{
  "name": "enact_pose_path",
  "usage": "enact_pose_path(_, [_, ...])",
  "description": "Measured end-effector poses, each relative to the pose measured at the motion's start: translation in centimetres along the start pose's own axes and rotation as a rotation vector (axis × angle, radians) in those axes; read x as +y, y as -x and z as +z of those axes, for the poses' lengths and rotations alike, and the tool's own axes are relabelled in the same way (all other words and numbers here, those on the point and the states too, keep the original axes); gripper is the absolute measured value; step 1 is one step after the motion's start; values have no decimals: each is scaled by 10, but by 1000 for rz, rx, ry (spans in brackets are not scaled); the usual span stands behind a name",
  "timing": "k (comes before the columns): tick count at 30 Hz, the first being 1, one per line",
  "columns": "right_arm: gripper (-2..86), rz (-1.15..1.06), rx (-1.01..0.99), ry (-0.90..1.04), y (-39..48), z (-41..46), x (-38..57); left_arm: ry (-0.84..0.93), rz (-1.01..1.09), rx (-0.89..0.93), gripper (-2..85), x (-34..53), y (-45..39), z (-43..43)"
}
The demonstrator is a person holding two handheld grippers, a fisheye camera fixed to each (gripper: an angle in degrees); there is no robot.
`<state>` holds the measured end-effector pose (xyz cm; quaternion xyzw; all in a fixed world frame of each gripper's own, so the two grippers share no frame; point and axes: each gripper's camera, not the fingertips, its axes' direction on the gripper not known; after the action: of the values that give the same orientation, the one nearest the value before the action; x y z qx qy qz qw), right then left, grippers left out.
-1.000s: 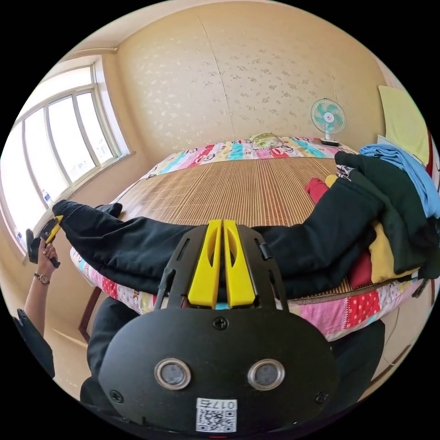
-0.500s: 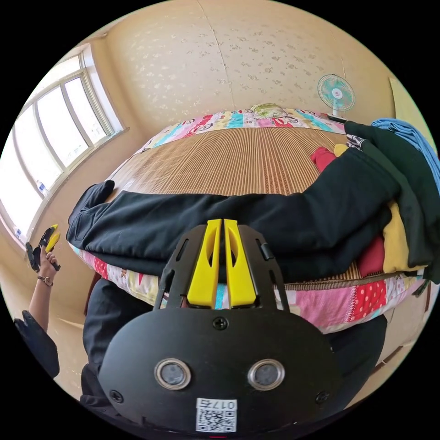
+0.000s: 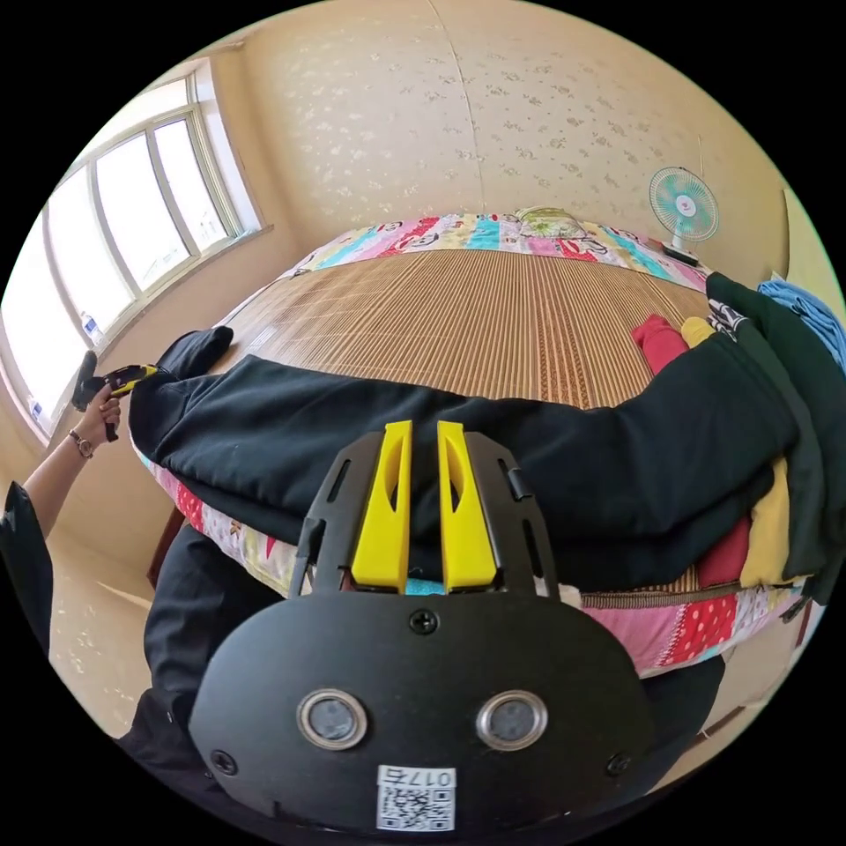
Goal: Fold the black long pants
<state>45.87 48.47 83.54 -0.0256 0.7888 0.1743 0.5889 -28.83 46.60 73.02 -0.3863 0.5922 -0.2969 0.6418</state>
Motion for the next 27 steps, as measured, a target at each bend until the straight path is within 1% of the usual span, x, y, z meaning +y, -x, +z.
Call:
enact_pose_path(1, [40, -6, 11, -17, 1, 1, 0, -71, -52, 102, 44, -3, 9, -13])
enact_pose_path(2, [27, -25, 50, -45, 4, 3, 2, -111, -83, 141, 43, -4, 15, -19])
enact_pose_path(3, [18, -64, 140, -42, 9, 10, 6, -190, -157, 177, 41, -4, 29, -30])
enact_pose_path(4, [15, -79, 224, -15, 12, 18, 8, -233, -202, 149, 40, -7, 42, -35])
enact_pose_path(5, [11, -83, 453, 79, 14, 39, 13, -241, -210, 116, 40, -9, 46, -36])
enact_pose_path(6, [9, -115, 599, 159, 13, 61, 25, -257, -221, 38, 39, -12, 53, -33])
enact_pose_path(7, [8, -154, 586, 157, 14, 66, 33, -255, -247, -5, 41, -15, 62, -25])
enact_pose_path(8, [7, -185, 576, 66, 18, 63, 49, -252, -269, -10, 42, -16, 67, -18])
enact_pose_path(9, [7, -209, 601, 46, 22, 64, 58, -247, -317, -3, 50, -16, 77, -4])
enact_pose_path(11, [7, -269, 648, 74, 28, 68, 58, -259, -387, -31, 66, -13, 87, 8])
enact_pose_path(13, [9, -215, 597, 93, 20, 59, 50, -331, -335, -86, 78, -8, 81, 2])
enact_pose_path(15, [16, -53, 392, 29, -8, 27, 42, -351, -279, -179, 95, -4, 68, -10])
enact_pose_path(16, [20, -16, 332, 0, -16, 17, 42, -357, -219, -217, 109, 2, 56, -19])
enact_pose_path(18, [51, 42, 117, -92, -47, -14, 45, -336, -141, -198, 121, 17, 38, -29])
enact_pose_path(19, [62, 39, 72, -98, -54, -17, 45, -307, -122, -149, 126, 32, 30, -32])
enact_pose_path(21, [93, 4, -71, -32, -74, -17, 44, -276, -118, -107, 134, 60, 17, -30])
enact_pose_path(23, [106, -52, -130, 2, -78, -10, 46, -230, -131, -147, 136, 88, 4, -18])
enact_pose_path(25, [114, -95, -152, 39, -75, 1, 49, -122, -214, -198, 138, 113, -2, 9])
enact_pose_path(26, [119, -125, -165, 84, -71, 11, 49, -96, -243, -196, 139, 117, -2, 15])
enact_pose_path(27, [120, -146, -127, 167, -66, 28, 49, -83, -280, -163, 142, 126, -3, 26])
